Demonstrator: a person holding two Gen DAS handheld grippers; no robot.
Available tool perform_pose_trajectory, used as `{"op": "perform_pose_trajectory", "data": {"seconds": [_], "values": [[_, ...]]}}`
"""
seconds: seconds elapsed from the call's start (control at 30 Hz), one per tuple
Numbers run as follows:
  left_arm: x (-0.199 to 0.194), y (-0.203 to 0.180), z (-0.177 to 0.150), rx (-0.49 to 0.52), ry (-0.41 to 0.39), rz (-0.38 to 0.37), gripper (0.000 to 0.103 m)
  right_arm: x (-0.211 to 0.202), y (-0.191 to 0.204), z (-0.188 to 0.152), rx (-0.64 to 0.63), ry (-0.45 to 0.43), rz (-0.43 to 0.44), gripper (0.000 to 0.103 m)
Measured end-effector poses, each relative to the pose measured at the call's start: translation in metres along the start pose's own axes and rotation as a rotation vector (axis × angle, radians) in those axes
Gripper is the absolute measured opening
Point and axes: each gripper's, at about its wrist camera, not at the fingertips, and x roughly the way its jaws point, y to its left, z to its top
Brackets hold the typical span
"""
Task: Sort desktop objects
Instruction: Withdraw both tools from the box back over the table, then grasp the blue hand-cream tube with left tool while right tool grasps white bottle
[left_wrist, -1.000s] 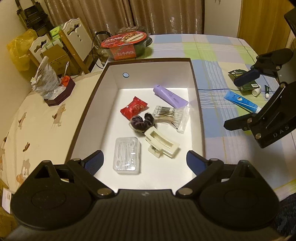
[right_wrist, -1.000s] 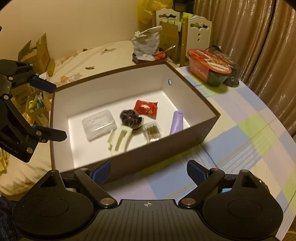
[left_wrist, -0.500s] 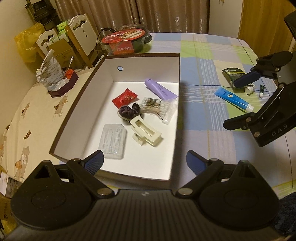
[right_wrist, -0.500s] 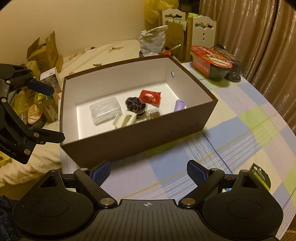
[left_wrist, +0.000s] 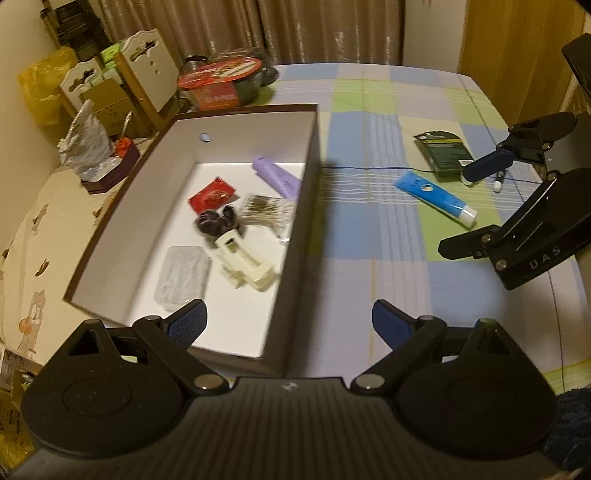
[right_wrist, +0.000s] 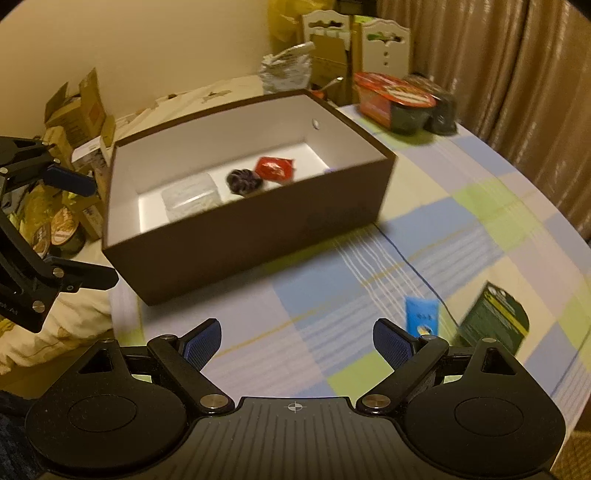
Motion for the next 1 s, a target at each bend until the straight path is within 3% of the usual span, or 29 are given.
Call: {"op": "perform_pose_trajectory", "data": {"seconds": [0.27, 0.73, 1.0], "values": [[0.014, -0.032, 0.015, 0.050, -0.001, -0.053, 0.095, -0.012, -0.030, -0.028, 0.100, 0.020, -0.051, 0.092], [0.053, -0.086, 0.041, 0.129, 0.013, -0.170, 0.095, -0.036, -0.095, -0.091, 0.400, 0.066, -0.221, 0.092], [0.085, -0.123, 0.066, 0.167, 0.028, -0.225, 0.095, -0.045, -0.128, -0.118, 0.511, 0.081, -0.297, 0.092]]}}
